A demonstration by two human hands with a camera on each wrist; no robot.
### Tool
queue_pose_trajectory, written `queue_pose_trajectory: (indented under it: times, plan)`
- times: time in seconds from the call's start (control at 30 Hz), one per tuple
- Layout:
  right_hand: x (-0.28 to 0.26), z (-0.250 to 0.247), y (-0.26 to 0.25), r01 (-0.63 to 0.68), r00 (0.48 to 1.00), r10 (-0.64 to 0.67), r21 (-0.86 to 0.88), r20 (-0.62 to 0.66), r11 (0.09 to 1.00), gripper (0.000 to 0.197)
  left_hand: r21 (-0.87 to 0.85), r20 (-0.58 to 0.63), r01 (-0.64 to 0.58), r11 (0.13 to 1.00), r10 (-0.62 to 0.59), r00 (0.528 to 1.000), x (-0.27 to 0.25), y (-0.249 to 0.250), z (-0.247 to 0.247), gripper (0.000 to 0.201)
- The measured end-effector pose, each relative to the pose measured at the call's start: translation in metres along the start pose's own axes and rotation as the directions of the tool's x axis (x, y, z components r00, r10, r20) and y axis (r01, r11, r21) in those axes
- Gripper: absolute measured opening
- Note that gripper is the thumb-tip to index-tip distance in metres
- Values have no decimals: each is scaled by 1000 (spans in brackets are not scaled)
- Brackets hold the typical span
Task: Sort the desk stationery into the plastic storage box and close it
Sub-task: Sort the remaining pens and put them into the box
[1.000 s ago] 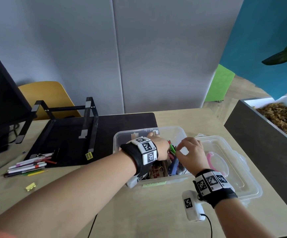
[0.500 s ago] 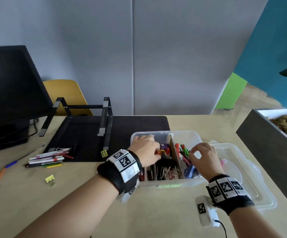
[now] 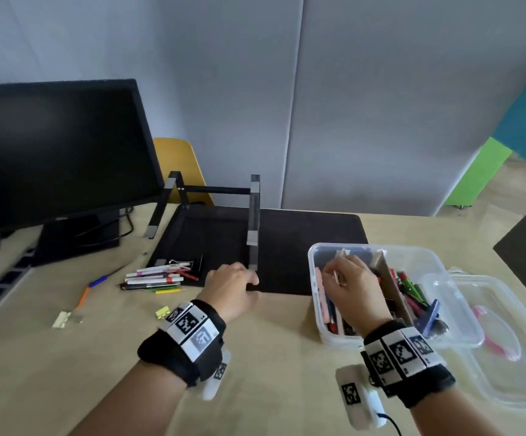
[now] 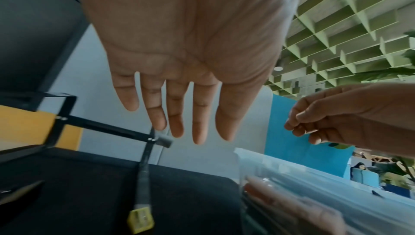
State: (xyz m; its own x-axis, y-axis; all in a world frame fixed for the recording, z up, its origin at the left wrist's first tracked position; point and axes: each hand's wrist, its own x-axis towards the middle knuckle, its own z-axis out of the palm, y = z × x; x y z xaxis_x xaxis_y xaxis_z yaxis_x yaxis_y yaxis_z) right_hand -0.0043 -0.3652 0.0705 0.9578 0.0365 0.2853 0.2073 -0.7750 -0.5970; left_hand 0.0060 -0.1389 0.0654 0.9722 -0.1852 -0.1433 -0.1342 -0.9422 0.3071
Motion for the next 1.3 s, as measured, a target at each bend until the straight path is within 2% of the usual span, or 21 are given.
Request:
queue_pose_trajectory:
  times: [0.1, 0.2, 0.4, 0.57, 0.8, 0.93, 1.0, 1.1, 1.3]
  plan:
    - [7, 33, -25, -1, 996, -3, 43, 89, 999, 4, -2, 53, 58, 998, -58, 997, -9, -41, 2, 31]
    - [13, 68, -42, -65, 982, 58, 33, 181, 997, 9, -20, 113, 121, 992, -118, 987, -13, -81, 10, 32]
    - [23, 137, -52, -265, 896, 257, -31, 363, 964, 27, -20, 201, 234, 972, -225, 953, -14, -146, 30, 37]
    - [34, 177, -46, -319, 846, 346, -133, 407, 938, 47, 43, 217, 270, 962, -273, 937, -14, -180, 47, 36]
    - [48, 204, -36, -251, 828, 376, -324, 415, 912, 57, -5, 185, 221, 975, -217, 959, -17, -195, 59, 12]
    - [50, 211, -32, -193, 832, 371, -413, 412, 890, 56, -56, 201, 236, 970, -221, 954, -14, -205, 58, 25]
    - [51, 214, -32, -184, 846, 366, -430, 389, 884, 55, -60, 207, 237, 970, -220, 953, -13, -208, 56, 24]
    - [55, 216, -33, -162, 864, 335, -422, 376, 892, 48, -60, 220, 211, 976, -193, 956, -14, -211, 57, 13]
    - [68, 219, -42, -120, 840, 335, -456, 427, 882, 42, -159, 133, 218, 963, -198, 971, -21, -213, 48, 2]
